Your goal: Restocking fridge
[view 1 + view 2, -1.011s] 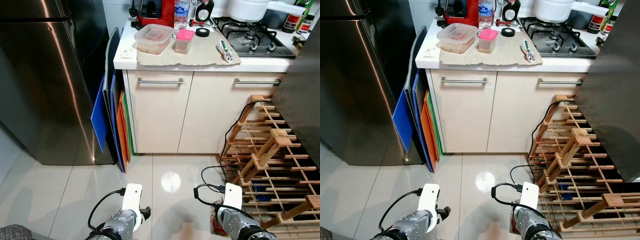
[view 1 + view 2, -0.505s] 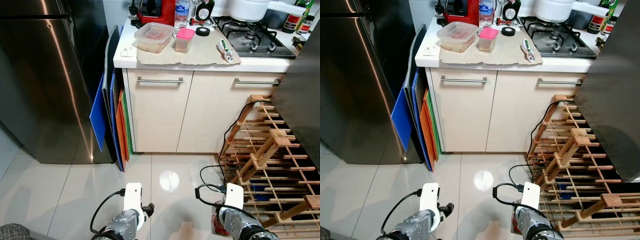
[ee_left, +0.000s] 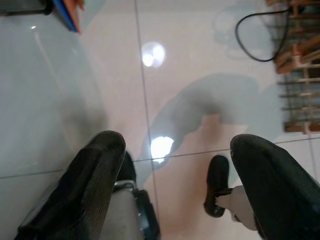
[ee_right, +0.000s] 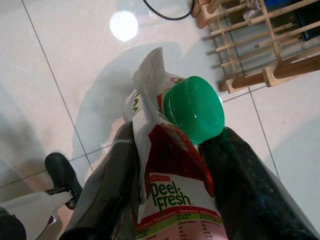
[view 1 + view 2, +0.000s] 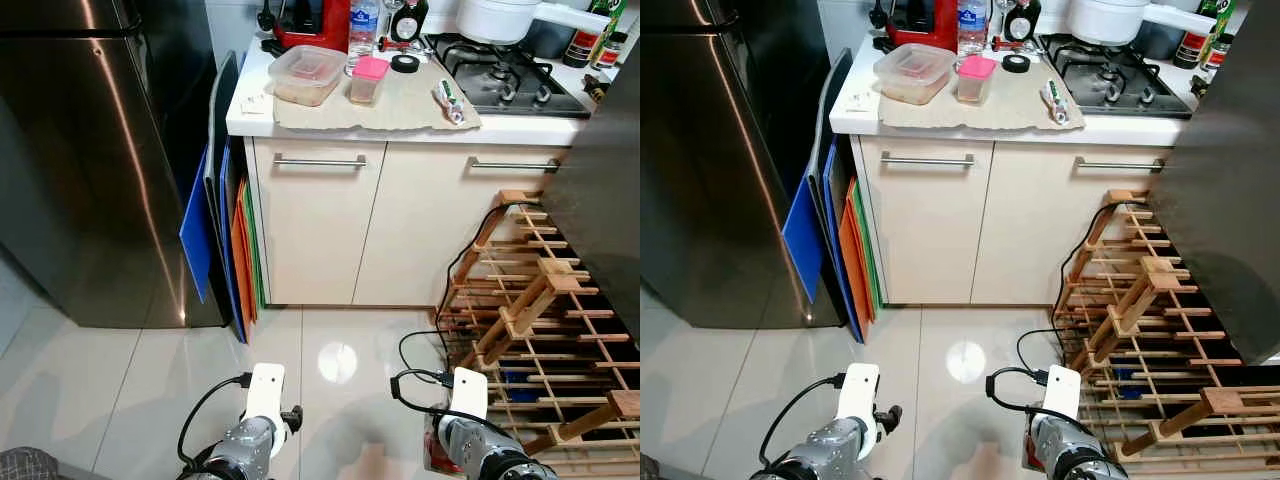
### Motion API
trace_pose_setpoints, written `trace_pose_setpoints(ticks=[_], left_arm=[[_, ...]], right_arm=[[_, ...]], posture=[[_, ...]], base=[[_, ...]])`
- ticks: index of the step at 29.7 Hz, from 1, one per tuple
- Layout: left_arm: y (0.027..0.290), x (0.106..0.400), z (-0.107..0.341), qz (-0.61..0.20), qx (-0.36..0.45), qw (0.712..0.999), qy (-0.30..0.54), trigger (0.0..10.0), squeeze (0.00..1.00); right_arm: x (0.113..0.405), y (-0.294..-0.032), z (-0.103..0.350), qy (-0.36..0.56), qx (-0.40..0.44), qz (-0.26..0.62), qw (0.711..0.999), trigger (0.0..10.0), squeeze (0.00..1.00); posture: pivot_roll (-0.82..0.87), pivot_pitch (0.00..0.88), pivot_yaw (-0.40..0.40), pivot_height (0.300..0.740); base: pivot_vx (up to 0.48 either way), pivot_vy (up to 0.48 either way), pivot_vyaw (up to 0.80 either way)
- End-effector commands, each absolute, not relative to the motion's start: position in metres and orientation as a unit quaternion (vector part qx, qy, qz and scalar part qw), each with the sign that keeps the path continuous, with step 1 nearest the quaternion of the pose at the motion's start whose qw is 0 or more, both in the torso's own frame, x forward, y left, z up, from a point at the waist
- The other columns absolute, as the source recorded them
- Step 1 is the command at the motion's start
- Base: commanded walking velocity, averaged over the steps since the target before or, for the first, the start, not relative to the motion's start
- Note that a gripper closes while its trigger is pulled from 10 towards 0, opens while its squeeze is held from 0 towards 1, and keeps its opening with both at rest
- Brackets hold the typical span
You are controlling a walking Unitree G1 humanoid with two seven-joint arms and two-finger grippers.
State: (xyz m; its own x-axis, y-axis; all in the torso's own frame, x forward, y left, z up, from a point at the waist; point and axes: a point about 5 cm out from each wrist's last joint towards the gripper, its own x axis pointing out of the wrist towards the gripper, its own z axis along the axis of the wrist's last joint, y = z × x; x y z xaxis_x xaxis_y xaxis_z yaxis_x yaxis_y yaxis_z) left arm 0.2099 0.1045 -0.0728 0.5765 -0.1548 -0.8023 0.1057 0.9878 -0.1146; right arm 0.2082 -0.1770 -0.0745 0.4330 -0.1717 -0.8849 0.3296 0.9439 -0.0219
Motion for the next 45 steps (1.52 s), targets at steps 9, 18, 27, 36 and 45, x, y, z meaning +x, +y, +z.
trace_pose_setpoints(ticks=[9, 18, 27, 36, 45], left_arm=[[0.109, 0.235, -0.057, -0.168, 0.006, 0.892, 0.420, 10.0, 0.00], [0.090, 0.268, -0.027, -0.262, -0.011, 0.890, 0.372, 10.0, 0.00], [0.117, 0.269, -0.031, -0.220, 0.017, 0.895, 0.388, 10.0, 0.00], [0.156, 0.261, -0.039, -0.154, 0.036, 0.897, 0.412, 10.0, 0.00], [0.165, 0.243, -0.052, -0.153, 0.066, 0.881, 0.443, 10.0, 0.00]], right_arm=[[0.207, -0.183, -0.074, 0.514, 0.039, -0.140, 0.845, 10.0, 0.00], [0.210, -0.186, -0.073, 0.518, -0.043, -0.077, 0.851, 10.0, 0.00], [0.210, -0.185, -0.073, 0.521, -0.060, -0.064, 0.849, 10.0, 0.00], [0.208, -0.185, -0.074, 0.521, -0.021, -0.090, 0.849, 10.0, 0.00], [0.209, -0.187, -0.073, 0.519, -0.025, -0.087, 0.850, 10.0, 0.00]], posture=[[0.09, 0.000, -0.027, 0.740], [0.08, 0.000, -0.030, 0.740], [0.09, 0.000, -0.033, 0.740], [0.10, 0.000, -0.035, 0.740], [0.11, 0.000, -0.042, 0.740]], base=[[0.000, 0.000, 0.00], [0.000, 0.000, 0.00], [0.000, 0.000, 0.00], [0.000, 0.000, 0.00], [0.000, 0.000, 0.00]])
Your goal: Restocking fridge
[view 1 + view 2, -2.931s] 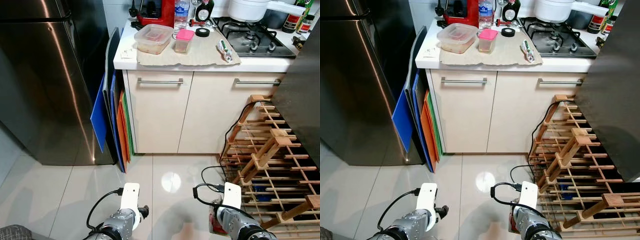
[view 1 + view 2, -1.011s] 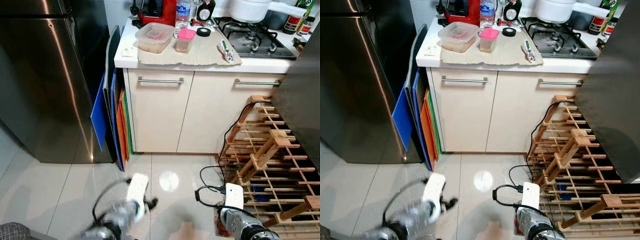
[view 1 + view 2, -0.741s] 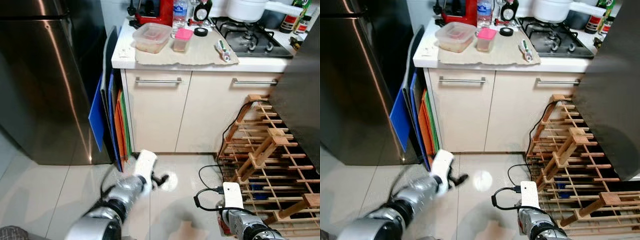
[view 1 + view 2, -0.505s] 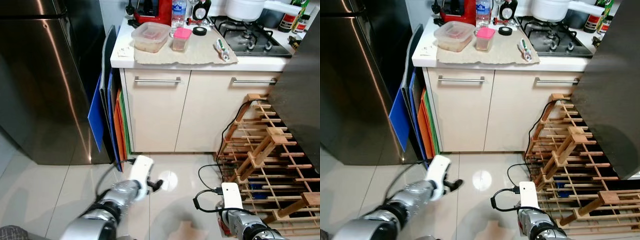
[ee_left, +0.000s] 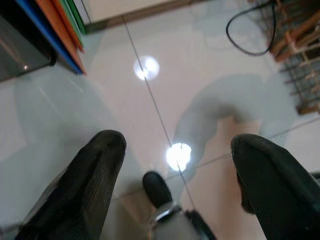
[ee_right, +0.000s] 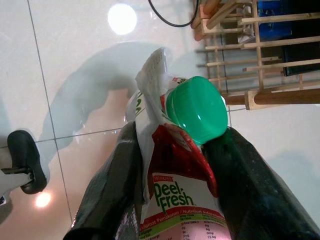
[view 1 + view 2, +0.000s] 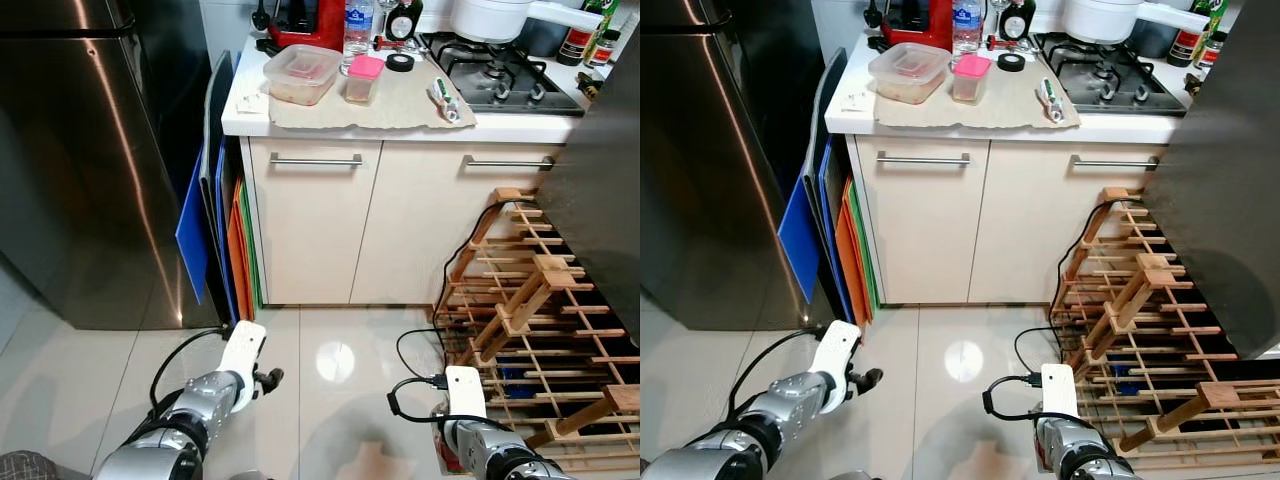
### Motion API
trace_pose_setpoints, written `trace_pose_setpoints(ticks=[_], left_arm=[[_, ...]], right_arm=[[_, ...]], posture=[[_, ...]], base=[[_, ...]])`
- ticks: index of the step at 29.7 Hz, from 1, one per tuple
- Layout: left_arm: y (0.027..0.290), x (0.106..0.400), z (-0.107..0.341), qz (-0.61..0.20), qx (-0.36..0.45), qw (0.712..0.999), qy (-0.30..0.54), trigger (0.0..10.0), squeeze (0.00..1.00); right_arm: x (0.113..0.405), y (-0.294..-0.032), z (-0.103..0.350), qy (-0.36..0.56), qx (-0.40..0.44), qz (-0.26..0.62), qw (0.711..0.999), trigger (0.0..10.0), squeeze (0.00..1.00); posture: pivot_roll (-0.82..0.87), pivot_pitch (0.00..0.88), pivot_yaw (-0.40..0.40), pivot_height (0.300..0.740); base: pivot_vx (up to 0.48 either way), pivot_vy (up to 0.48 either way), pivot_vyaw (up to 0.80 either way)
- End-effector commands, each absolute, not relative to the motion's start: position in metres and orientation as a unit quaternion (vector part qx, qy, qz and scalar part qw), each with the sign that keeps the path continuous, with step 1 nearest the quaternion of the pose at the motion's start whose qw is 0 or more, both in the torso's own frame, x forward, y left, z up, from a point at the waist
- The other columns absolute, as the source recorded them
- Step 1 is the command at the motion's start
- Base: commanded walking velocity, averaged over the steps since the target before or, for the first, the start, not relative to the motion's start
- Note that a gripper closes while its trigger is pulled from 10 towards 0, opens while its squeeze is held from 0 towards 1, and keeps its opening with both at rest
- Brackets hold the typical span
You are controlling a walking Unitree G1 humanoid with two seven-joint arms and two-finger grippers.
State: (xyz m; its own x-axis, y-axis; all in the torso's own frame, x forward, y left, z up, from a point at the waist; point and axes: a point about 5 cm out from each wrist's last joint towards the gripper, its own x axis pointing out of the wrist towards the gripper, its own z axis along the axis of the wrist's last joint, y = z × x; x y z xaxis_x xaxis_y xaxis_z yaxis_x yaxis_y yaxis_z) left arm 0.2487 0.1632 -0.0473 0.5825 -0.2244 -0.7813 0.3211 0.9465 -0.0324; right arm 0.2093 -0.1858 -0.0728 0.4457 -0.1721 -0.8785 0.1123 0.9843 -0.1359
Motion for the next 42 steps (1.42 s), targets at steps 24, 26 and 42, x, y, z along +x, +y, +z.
trace_pose_setpoints(ticks=[24, 26, 42], left_arm=[[0.159, 0.210, -0.072, -0.166, 0.055, 0.854, 0.491, 10.0, 0.00], [0.160, 0.210, -0.073, -0.162, 0.053, 0.854, 0.492, 10.0, 0.00], [0.157, 0.217, -0.069, -0.150, 0.044, 0.863, 0.480, 10.0, 0.00]], right_arm=[[0.212, -0.187, -0.071, 0.492, -0.012, -0.082, 0.866, 10.0, 0.00], [0.211, -0.187, -0.072, 0.492, -0.012, -0.082, 0.866, 10.0, 0.00], [0.213, -0.188, -0.071, 0.495, -0.024, -0.077, 0.865, 10.0, 0.00]], posture=[[0.10, 0.000, -0.042, 0.740], [0.10, 0.000, -0.042, 0.740], [0.12, 0.000, -0.043, 0.740]], base=[[0.000, 0.000, 0.00], [0.000, 0.000, 0.00], [0.000, 0.000, 0.00]])
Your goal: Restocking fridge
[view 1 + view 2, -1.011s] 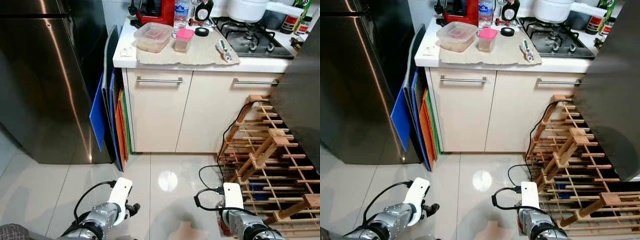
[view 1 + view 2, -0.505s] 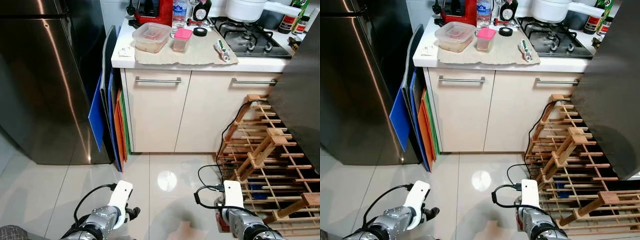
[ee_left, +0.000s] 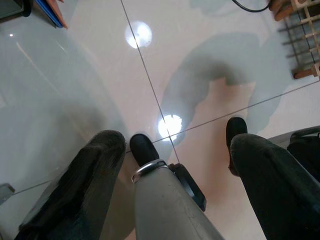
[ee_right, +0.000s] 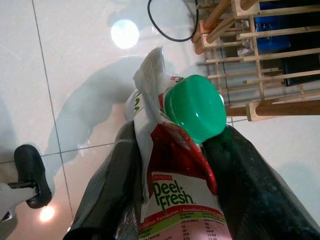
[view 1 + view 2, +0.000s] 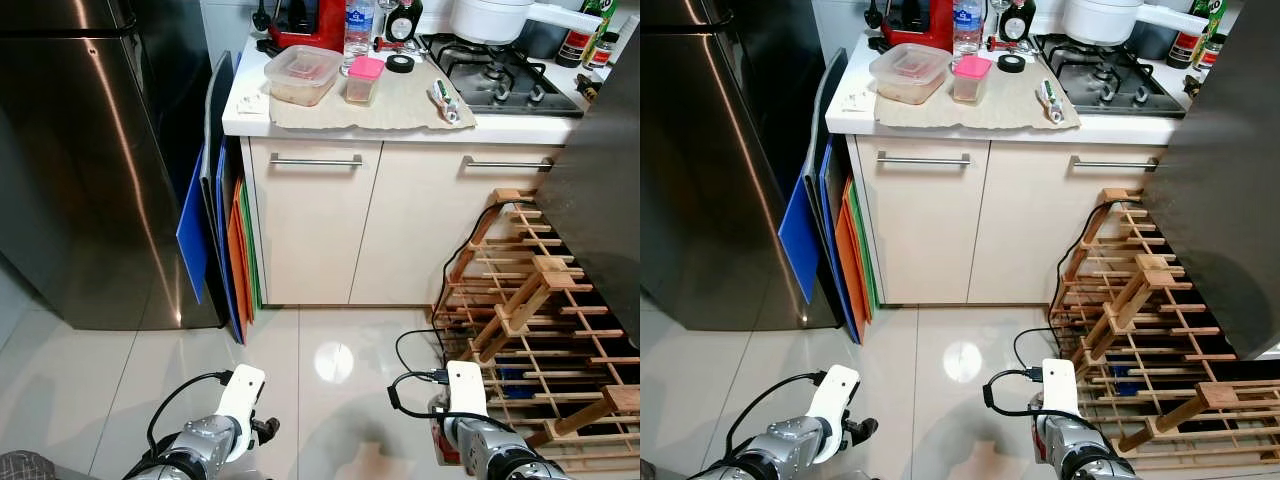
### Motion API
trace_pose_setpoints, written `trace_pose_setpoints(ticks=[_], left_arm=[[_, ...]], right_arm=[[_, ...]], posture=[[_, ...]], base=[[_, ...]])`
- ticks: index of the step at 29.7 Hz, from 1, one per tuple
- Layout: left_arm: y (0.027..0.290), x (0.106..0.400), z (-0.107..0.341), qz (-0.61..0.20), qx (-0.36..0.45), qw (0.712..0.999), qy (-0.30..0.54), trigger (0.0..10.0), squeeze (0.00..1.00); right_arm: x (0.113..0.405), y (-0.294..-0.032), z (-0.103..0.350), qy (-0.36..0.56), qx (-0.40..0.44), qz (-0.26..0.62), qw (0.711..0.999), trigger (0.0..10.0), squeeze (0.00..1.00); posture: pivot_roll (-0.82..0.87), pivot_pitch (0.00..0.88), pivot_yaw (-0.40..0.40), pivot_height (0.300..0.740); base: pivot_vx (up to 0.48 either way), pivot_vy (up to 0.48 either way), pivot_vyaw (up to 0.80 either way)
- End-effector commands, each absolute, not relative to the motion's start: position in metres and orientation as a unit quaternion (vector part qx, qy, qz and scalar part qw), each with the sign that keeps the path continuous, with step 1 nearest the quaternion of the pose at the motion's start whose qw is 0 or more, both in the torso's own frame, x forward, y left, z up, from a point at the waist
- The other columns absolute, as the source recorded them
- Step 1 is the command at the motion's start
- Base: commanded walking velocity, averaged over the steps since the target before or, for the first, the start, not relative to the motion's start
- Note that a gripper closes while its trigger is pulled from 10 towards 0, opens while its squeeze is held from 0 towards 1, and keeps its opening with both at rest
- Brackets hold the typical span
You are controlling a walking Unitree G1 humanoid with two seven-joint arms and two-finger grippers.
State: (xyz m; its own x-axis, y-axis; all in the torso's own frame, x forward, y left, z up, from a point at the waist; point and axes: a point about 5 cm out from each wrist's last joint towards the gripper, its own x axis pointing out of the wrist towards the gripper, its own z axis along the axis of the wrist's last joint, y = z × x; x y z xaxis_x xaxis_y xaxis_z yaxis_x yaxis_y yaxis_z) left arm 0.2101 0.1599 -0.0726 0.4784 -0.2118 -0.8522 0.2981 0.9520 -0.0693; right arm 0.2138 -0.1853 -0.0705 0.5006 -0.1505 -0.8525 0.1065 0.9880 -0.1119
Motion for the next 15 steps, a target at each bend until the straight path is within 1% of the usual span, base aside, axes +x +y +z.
trace_pose_setpoints(ticks=[1, 15], left_arm=[[0.1565, 0.2175, -0.0685, -0.151, 0.044, 0.863, 0.480, 10.0, 0.00], [0.1577, 0.2169, -0.0689, -0.148, 0.048, 0.863, 0.481, 10.0, 0.00]], right_arm=[[0.2134, -0.1879, -0.0704, 0.495, -0.024, -0.076, 0.865, 10.0, 0.00], [0.2121, -0.1877, -0.0712, 0.497, -0.027, -0.077, 0.864, 10.0, 0.00]], posture=[[0.12, 0.000, -0.043, 0.740], [0.11, 0.000, -0.044, 0.740]], base=[[0.000, 0.000, 0.00], [0.000, 0.000, 0.00]])
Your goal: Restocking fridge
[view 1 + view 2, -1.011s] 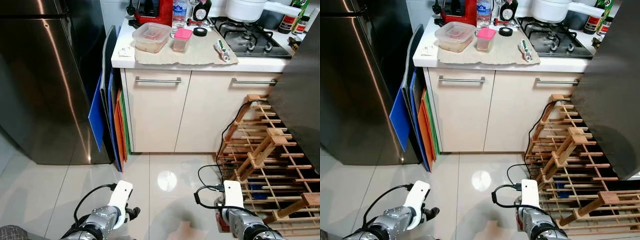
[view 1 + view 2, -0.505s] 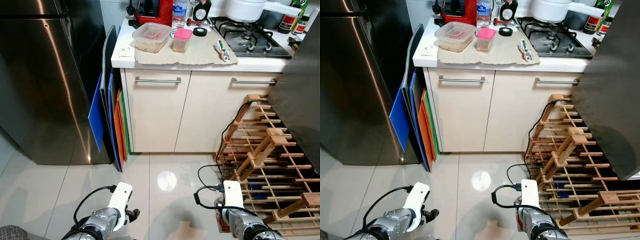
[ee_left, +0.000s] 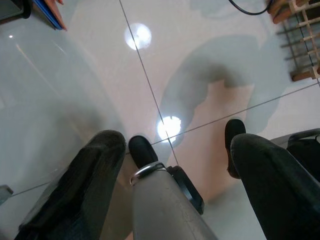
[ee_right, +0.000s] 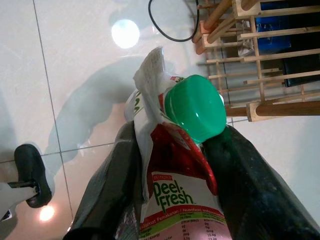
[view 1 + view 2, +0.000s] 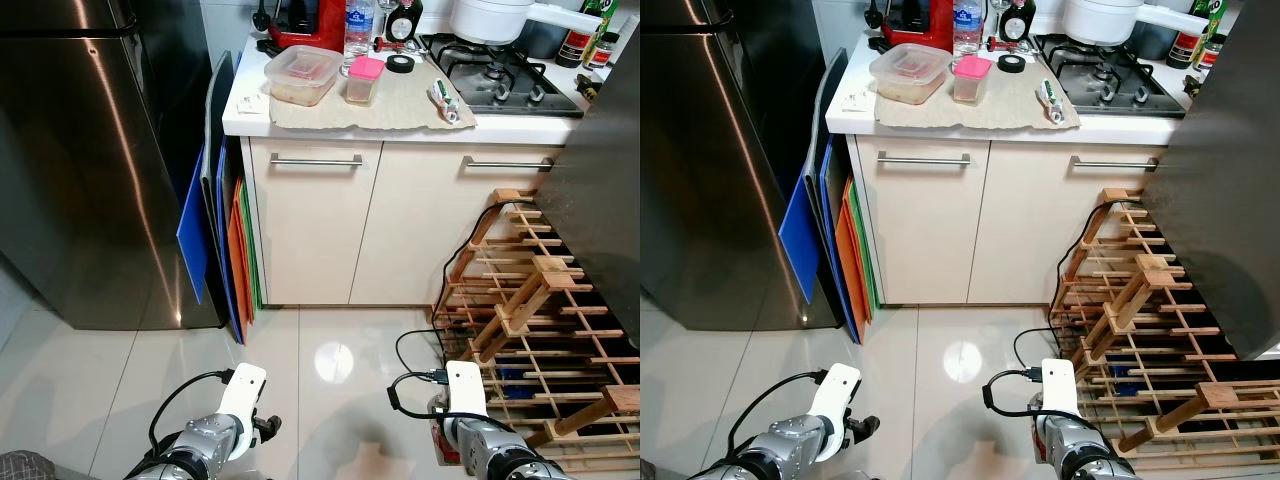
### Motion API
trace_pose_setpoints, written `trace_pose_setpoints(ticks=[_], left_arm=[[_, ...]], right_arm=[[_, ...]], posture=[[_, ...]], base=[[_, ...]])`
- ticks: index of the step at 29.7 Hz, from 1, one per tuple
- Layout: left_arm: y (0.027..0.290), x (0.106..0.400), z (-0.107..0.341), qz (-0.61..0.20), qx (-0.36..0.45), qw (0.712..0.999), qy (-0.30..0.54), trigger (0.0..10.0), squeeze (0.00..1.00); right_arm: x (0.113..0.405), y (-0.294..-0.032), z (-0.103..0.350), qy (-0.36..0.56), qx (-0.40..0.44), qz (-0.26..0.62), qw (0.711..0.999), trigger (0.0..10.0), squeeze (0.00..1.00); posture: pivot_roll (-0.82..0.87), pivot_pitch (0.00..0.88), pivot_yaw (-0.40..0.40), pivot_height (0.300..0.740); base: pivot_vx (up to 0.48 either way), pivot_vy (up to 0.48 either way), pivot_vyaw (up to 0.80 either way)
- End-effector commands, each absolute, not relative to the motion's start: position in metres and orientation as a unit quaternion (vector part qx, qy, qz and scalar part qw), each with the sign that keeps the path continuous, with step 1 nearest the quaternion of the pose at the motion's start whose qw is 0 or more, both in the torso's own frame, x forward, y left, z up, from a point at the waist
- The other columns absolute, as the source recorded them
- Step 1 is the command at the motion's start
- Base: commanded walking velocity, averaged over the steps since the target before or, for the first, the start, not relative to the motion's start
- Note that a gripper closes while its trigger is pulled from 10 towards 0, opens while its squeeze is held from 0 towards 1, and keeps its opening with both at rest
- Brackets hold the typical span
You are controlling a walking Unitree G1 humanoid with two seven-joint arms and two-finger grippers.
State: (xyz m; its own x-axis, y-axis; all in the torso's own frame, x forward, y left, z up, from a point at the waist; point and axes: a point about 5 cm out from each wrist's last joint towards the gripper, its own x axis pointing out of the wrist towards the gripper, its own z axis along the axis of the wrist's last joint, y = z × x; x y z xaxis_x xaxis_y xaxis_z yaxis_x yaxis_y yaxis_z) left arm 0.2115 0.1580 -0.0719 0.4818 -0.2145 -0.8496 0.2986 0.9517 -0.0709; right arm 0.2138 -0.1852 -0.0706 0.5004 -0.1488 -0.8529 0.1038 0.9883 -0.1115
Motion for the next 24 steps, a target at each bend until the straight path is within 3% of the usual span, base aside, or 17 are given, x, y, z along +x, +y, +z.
trace_pose_setpoints(ticks=[1, 24], left_arm=[[0.1578, 0.2169, -0.0689, -0.148, 0.048, 0.863, 0.481, 10.0, 0.00], [0.1582, 0.2175, -0.0687, -0.137, 0.042, 0.864, 0.482, 10.0, 0.00]], right_arm=[[0.2121, -0.1877, -0.0712, 0.497, -0.027, -0.077, 0.864, 10.0, 0.00], [0.2149, -0.1879, -0.0696, 0.497, -0.025, -0.078, 0.864, 10.0, 0.00]], posture=[[0.11, 0.000, -0.044, 0.740], [0.12, 0.000, -0.044, 0.740]], base=[[0.000, 0.000, 0.00], [0.000, 0.000, 0.00]])
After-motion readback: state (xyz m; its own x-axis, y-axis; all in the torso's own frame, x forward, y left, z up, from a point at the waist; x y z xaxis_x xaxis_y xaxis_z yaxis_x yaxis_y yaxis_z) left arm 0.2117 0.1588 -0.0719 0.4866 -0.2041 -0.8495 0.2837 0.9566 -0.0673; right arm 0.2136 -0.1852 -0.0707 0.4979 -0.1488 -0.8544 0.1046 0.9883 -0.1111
